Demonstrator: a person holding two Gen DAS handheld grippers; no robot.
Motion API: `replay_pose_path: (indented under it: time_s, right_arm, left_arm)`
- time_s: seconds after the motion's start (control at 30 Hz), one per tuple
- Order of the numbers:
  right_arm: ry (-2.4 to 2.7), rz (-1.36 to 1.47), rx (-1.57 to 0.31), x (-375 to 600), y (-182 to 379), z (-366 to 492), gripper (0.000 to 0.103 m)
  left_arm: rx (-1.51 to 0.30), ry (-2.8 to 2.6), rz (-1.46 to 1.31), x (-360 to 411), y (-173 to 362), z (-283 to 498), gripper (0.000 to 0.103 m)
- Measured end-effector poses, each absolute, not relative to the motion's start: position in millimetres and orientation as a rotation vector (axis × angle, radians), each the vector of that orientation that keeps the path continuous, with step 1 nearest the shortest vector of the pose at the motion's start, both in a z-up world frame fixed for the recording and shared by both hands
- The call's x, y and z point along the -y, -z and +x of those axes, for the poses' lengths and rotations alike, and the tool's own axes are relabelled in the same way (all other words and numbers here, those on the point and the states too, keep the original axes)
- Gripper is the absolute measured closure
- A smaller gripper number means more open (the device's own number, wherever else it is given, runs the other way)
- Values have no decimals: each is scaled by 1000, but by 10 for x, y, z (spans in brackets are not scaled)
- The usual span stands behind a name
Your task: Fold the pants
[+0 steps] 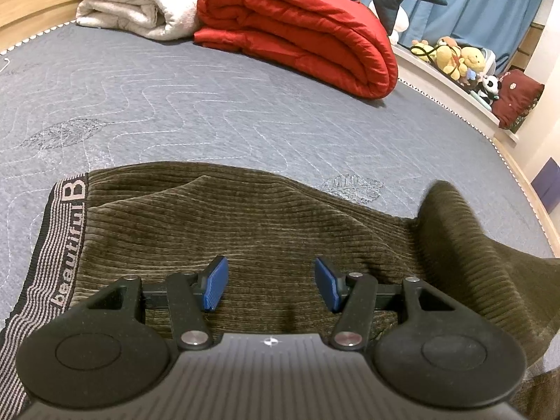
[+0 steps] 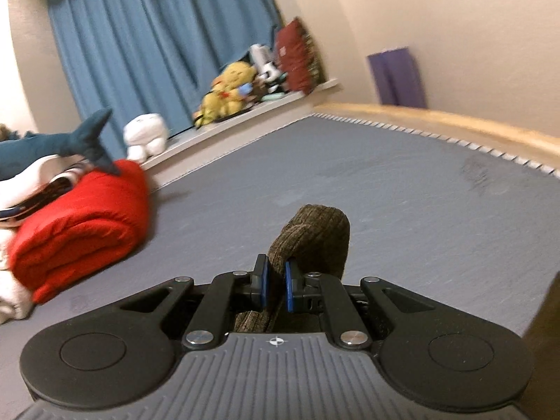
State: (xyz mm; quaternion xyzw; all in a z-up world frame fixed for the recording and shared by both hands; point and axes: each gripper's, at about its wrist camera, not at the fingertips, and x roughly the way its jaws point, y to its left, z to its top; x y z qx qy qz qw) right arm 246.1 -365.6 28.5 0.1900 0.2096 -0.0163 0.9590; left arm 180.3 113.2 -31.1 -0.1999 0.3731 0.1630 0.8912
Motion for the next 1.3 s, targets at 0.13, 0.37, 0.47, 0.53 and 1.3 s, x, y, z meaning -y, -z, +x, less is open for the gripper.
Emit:
replay_pose_path:
  time_s: [0.13, 0.37, 0.47, 0.53, 1.3]
  right_arm:
    - [133, 419, -324, 3988, -386, 2362, 94]
    - [456, 474, -442, 4770, 324, 2409, 94]
    - [423, 497, -589, 4938, 761, 2587, 90]
    - [411, 512, -611, 5001, 915, 2629, 81]
    - [242, 377, -660, 5007, 603, 3575, 51]
  left_arm:
    - [-778, -333, -412, -1124, 318, 1812, 43]
    - [-794, -294, -401, -1072, 347, 1836, 43]
    - [-810, -236, -399, -1021, 372, 1859, 41]
    - [-816, -158, -393, -945, 379, 1882, 41]
    - [-915, 124, -139, -349, 789, 1986, 85]
